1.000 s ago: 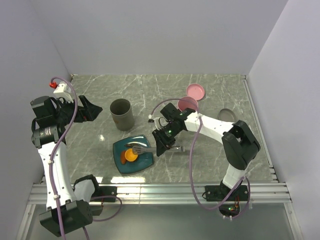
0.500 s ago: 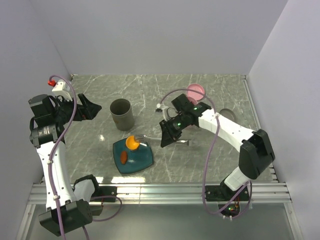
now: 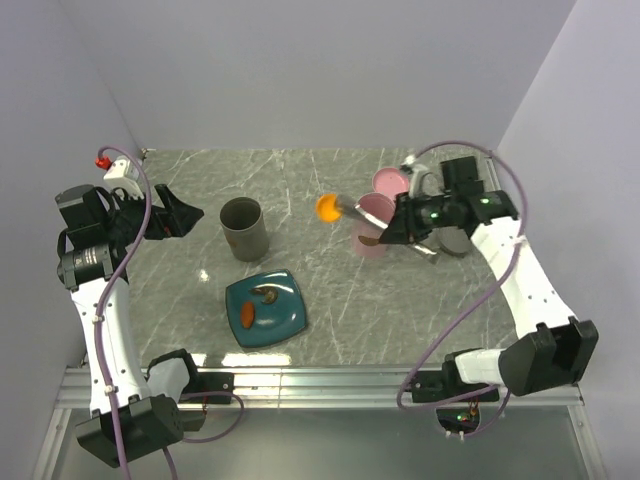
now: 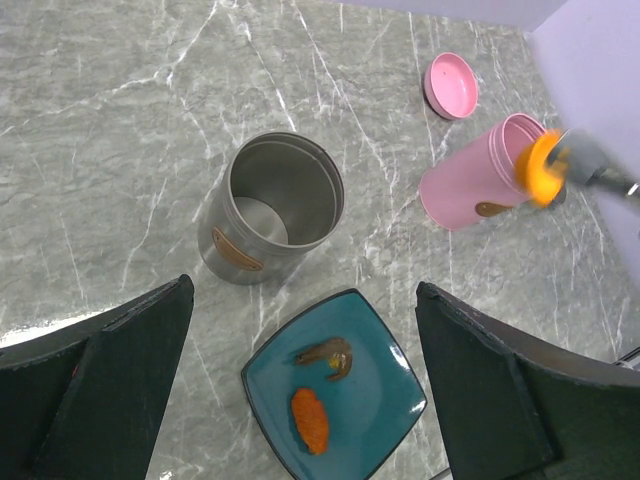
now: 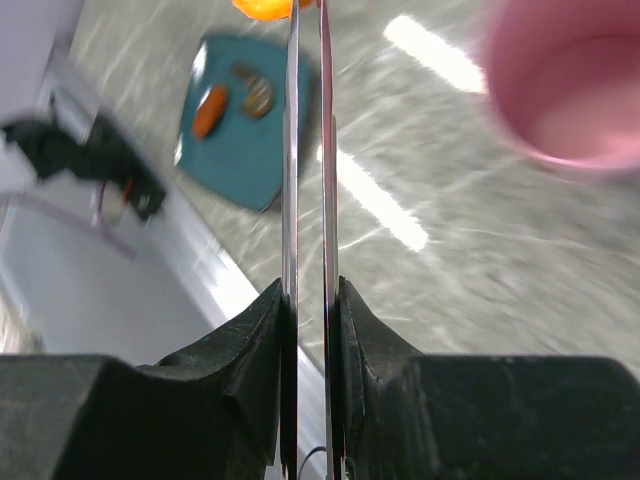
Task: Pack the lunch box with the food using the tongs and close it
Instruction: Place the fake food in the packing box.
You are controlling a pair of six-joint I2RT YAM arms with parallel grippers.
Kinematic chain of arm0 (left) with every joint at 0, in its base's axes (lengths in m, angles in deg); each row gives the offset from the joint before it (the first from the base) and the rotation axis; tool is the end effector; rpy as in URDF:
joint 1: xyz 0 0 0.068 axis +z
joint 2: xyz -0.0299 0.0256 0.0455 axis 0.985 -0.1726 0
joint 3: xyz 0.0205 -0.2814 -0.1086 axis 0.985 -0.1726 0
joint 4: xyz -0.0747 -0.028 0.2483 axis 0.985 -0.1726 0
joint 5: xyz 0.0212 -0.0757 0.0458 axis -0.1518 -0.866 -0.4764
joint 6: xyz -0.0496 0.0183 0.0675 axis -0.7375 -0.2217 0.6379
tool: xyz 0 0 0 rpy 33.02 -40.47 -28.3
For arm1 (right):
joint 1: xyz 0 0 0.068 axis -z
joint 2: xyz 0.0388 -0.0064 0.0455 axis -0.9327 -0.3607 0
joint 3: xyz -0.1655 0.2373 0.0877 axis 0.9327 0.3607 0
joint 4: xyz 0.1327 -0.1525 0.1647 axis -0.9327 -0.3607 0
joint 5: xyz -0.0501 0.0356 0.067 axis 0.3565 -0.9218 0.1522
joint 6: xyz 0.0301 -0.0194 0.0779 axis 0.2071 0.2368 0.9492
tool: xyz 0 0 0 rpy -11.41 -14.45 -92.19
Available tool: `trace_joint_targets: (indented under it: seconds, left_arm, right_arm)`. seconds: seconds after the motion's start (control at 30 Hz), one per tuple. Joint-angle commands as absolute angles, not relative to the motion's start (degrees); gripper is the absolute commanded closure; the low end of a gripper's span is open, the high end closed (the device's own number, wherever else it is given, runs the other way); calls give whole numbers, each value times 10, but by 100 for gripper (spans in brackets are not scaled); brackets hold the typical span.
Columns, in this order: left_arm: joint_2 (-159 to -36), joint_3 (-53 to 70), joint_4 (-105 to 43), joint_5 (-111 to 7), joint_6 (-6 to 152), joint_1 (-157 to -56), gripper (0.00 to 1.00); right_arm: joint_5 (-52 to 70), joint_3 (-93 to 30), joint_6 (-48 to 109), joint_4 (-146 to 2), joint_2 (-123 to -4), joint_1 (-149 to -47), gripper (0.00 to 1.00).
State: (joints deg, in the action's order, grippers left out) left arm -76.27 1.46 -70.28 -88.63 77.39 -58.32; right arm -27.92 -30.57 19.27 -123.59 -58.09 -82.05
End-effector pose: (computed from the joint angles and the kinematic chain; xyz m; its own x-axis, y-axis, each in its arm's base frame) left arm 0.1987 0.0214 0.4006 -0.4530 -0.2727 -0.8488 0.2745 0.8632 -0.4238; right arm 0.2498 0.1126 0.3551 -0.7258 -0.2250 -0.6501 -0.6335 0.5872 0.5040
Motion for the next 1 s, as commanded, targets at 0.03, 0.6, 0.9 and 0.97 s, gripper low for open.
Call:
trace_joint_targets:
  seconds: [0.03,0.6,0.9,0.97]
  left_arm:
    - [-757,40,-693,-902,771,-581,0]
    - [-743,21,-676,-905,764,-582,1]
    - [-738,17,-674,-902,759,-581,1]
    - [-736,16,-677,-899,763,-582,1]
  right_arm:
    - [-270,-347,183,-1273,-550,-707,100]
    - [-224,-345,162,-1326,-571,-631,100]
    - [-228,-367,160,-1331,-601,-631,80]
    - [-229,-370,160,-1332,-600,-631,73]
